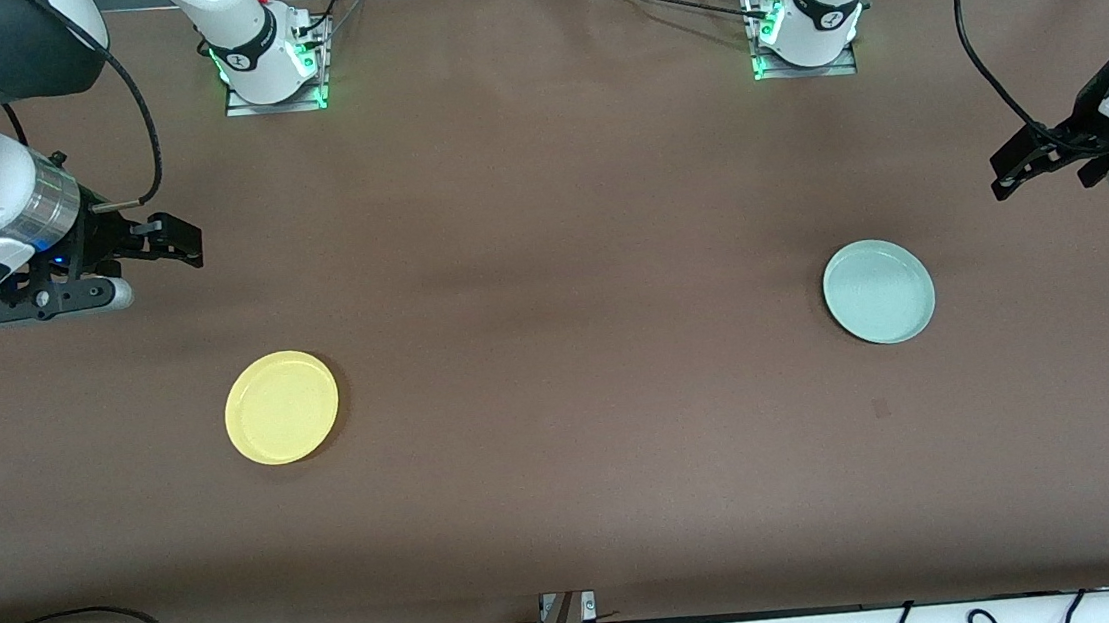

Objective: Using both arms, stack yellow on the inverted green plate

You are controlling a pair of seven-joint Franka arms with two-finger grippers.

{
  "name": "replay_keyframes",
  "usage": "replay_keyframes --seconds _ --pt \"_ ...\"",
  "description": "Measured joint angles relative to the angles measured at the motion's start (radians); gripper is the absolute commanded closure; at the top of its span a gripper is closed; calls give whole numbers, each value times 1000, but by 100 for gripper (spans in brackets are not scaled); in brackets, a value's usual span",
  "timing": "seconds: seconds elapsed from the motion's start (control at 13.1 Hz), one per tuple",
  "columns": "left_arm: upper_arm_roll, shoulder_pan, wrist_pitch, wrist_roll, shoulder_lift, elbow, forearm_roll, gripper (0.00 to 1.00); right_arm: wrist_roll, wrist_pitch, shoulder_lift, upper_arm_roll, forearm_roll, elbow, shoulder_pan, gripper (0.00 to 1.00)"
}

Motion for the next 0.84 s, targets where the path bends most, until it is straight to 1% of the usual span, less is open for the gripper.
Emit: replay_keyframes --seconds 0.46,0.84 --pt "-1 0 -1 3 0 6 -5 0 0 2 0 0 0 0 0 0" --pt "-1 0 -48 3 5 14 -10 0 0 3 0 0 0 0 0 0"
